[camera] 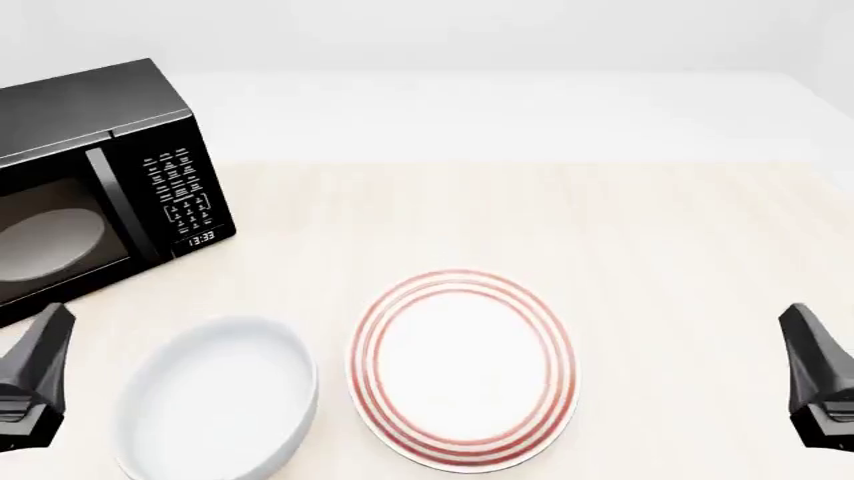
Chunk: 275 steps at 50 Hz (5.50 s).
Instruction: Open the microwave.
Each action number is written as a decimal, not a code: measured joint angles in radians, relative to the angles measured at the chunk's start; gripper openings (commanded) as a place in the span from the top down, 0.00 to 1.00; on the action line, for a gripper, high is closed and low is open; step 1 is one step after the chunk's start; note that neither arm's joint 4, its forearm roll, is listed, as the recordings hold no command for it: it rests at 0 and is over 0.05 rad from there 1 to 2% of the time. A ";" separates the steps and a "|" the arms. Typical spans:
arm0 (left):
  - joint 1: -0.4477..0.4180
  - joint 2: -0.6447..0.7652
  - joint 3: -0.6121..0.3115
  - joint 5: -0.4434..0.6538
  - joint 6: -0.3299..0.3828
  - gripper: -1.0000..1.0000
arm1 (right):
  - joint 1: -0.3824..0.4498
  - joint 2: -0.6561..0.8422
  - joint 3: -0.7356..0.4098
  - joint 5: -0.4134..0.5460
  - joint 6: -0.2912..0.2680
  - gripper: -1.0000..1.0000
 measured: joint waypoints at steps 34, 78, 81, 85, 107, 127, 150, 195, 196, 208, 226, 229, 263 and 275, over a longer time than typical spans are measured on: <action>0.047 0.454 -0.016 -0.383 -0.035 0.00 | 0.000 0.015 0.000 -0.013 -0.004 0.00; 0.106 1.106 -0.148 -0.814 0.002 0.00 | 0.000 0.017 -0.006 -0.010 -0.004 0.00; 0.111 1.131 -0.157 -0.829 0.006 0.00 | 0.000 0.017 -0.006 -0.010 -0.004 0.00; 0.116 1.164 -0.167 -0.849 0.012 0.00 | 0.000 0.017 -0.006 -0.010 -0.004 0.00; 0.134 1.309 -0.221 -0.927 0.005 0.00 | 0.000 0.017 -0.006 -0.010 -0.004 0.00; 0.127 1.398 -0.269 -0.961 0.009 0.00 | 0.000 0.017 -0.006 -0.009 -0.004 0.00; 0.133 1.486 -0.311 -0.992 0.011 0.00 | 0.000 0.013 -0.005 -0.007 -0.004 0.00; 0.163 1.698 -0.424 -1.050 0.008 0.00 | -0.001 0.011 0.000 -0.009 -0.005 0.00; 0.163 1.701 -0.427 -1.049 0.008 0.00 | -0.001 0.013 0.000 -0.011 -0.005 0.00; 0.159 1.724 -0.463 -1.030 0.013 0.00 | -0.001 0.034 -0.002 -0.031 -0.004 0.00; 0.151 1.764 -0.486 -1.030 0.011 0.00 | -0.002 0.028 -0.006 -0.020 -0.004 0.00; 0.151 1.772 -0.489 -1.032 0.010 0.00 | -0.002 0.027 -0.007 -0.019 -0.004 0.00; 0.153 1.827 -0.523 -1.028 0.005 0.00 | -0.002 0.025 -0.008 -0.016 -0.004 0.00; 0.164 1.830 -0.525 -1.026 0.006 1.00 | -0.002 0.025 -0.008 -0.016 -0.004 0.00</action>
